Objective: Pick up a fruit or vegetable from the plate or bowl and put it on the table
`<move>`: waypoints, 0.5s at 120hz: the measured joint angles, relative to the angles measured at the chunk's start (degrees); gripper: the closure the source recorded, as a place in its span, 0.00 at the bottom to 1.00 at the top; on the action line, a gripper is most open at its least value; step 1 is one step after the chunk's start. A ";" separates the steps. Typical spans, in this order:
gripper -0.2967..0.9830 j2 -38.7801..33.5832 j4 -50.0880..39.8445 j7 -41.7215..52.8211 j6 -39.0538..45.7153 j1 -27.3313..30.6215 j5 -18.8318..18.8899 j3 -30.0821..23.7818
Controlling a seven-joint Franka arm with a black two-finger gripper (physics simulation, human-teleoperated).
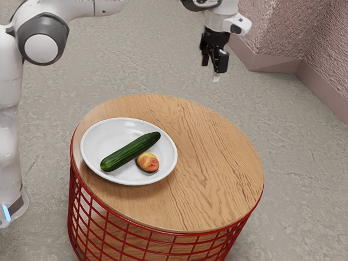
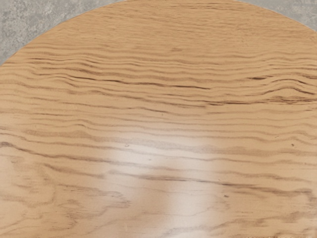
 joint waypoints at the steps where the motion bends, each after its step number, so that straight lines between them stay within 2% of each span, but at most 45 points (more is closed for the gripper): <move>1: 0.23 0.06 0.01 -0.01 -0.01 -0.06 0.00 -0.02; 34: 0.23 1.40 0.11 0.82 -0.74 0.52 0.20 0.07; 60: 0.23 2.37 -0.03 5.59 -2.83 -0.20 0.18 -1.09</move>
